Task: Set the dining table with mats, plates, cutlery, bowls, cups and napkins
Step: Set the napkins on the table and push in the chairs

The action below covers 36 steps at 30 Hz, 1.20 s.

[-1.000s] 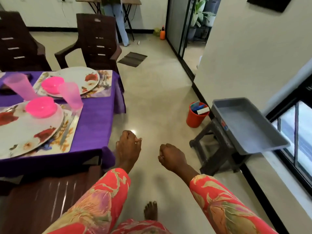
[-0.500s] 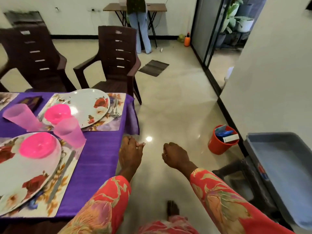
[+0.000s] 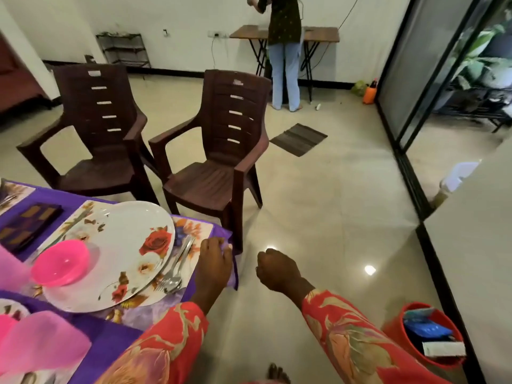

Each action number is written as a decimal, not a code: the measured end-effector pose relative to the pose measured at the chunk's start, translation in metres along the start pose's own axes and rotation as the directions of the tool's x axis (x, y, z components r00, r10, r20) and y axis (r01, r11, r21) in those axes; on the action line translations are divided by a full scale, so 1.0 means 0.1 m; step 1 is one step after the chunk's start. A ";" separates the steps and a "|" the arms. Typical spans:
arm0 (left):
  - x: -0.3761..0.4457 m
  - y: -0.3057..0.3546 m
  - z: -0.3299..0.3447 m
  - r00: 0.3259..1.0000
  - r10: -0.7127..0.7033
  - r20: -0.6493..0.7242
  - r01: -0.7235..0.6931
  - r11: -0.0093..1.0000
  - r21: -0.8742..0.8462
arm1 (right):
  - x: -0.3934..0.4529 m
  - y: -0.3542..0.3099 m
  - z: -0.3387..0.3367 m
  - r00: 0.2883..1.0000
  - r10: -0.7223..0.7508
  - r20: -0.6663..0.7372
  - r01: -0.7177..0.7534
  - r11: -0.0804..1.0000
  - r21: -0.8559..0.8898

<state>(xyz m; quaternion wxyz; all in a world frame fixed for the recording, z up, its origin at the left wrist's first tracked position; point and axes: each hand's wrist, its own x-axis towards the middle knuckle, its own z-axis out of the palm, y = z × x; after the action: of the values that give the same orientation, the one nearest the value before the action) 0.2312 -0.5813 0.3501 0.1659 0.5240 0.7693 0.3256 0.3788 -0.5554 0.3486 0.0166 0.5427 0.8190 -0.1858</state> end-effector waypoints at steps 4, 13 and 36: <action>0.61 0.23 0.35 0.899 -0.419 0.132 0.434 0.804 -0.406 | 0.61 0.27 -0.26 0.999 -0.044 0.023 0.045 0.999 -0.012; 2.06 0.40 1.02 0.686 -0.654 0.319 0.664 0.382 -0.643 | 1.98 0.67 -0.67 0.991 -0.121 0.060 0.124 0.990 -0.062; 5.09 0.28 1.83 0.282 -0.867 0.410 0.694 -0.111 -0.712 | 5.64 1.27 -1.75 0.926 -0.283 0.248 0.334 0.922 -0.196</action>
<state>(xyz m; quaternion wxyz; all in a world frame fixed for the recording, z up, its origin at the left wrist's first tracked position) 0.1585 -0.0490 0.2784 0.4661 -0.2158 0.6857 0.5158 0.2912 0.0423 0.3461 0.1393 0.3769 0.9041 -0.1453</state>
